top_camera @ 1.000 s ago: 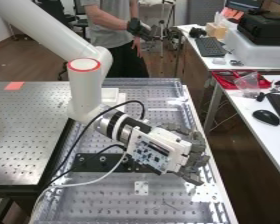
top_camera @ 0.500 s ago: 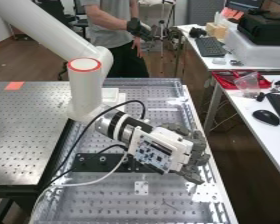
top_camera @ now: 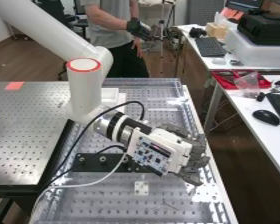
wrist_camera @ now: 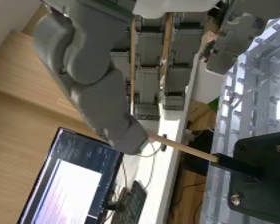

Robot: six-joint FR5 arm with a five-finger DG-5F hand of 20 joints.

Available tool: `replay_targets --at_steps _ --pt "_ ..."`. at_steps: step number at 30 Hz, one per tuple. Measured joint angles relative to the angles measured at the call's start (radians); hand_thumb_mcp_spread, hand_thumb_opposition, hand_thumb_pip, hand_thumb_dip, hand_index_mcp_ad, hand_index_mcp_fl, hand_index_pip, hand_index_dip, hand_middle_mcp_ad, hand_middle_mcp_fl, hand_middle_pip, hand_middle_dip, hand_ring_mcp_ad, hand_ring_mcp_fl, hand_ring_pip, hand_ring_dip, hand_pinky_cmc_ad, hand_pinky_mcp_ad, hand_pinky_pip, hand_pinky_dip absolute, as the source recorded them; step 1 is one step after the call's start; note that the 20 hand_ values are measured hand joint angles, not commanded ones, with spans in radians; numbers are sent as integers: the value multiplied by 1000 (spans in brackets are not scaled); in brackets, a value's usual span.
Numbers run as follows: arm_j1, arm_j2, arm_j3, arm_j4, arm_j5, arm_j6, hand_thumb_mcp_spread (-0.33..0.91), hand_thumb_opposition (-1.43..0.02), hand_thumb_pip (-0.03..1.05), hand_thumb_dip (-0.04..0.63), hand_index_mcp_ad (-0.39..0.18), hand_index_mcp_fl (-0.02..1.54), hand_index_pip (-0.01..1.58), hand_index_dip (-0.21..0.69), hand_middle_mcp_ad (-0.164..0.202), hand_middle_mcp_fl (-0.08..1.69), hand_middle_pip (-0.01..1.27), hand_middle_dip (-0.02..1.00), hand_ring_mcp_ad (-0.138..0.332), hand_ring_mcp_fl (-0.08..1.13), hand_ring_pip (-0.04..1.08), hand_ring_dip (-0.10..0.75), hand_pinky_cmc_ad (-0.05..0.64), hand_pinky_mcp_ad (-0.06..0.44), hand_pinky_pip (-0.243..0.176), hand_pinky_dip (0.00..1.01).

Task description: Grab the chopstick and place it in the clear container

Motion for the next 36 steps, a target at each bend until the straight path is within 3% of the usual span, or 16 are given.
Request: replay_targets --at_steps 3,10,12,14,25,34,36 --pt "0 1 0 -3 -2 1 578 -1021 742 288 -59 391 1316 24 -14 730 756 756 7 595 96 592 356 251 -14 176" --pt "0 2 1 -1 6 -3 562 -1002 771 290 -70 377 1288 24 3 737 737 757 2 588 94 588 353 248 -16 176" --pt "0 2 2 -1 6 -4 579 -1014 754 291 -70 403 1292 24 5 738 756 752 5 588 93 588 356 248 -12 176" --pt "0 1 3 1 8 -3 606 -1018 738 290 -73 553 1361 10 5 749 757 749 2 588 96 588 354 248 -10 176" --pt "-3 -7 13 -3 18 -3 628 -1028 724 283 -98 581 1374 9 -16 808 756 747 9 627 96 588 356 248 -3 180" --pt "3 -8 27 4 47 -51 703 -1026 648 281 -84 684 1293 7 0 911 677 733 3 819 99 588 358 262 12 180" --pt "3 -5 39 -2 44 -71 703 -1025 646 281 -84 700 1262 2 12 923 663 733 -19 836 96 588 358 260 12 180"
